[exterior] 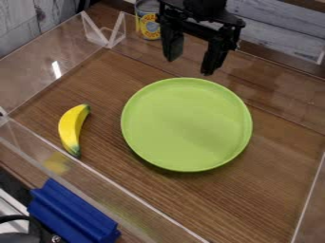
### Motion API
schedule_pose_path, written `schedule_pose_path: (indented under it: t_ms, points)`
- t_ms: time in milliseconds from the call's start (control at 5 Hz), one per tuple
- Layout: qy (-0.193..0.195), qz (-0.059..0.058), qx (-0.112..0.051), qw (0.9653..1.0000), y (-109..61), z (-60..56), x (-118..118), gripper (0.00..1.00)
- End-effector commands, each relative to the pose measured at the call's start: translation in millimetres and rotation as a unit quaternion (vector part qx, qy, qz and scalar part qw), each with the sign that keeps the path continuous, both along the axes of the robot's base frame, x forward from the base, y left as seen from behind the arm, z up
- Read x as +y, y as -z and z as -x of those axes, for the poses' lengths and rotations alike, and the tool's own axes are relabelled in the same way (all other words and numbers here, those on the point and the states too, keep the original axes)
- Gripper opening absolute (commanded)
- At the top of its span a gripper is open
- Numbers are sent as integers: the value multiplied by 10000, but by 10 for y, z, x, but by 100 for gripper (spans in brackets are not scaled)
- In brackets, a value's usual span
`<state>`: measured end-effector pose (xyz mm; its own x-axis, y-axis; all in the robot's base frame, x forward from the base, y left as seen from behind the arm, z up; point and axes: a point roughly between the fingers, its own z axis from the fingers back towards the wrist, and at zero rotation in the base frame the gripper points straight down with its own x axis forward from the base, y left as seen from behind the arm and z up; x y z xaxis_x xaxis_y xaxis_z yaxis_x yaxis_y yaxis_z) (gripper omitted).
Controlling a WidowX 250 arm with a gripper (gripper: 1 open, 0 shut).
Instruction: Put the banana in the green plate
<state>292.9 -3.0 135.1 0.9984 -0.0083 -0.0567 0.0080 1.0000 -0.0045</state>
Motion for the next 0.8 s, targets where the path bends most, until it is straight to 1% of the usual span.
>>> schedule_pose_path:
  t_ms: [0,200,400,600]
  points:
    - [-214,26,39,9998,57,101,95,100]
    - [-638,57,-15,9979,66,295,293,100]
    - [-1120,60,-201,9935,32,522,644,100]
    - [-1379,86,-376,9897,71,710,962,100]
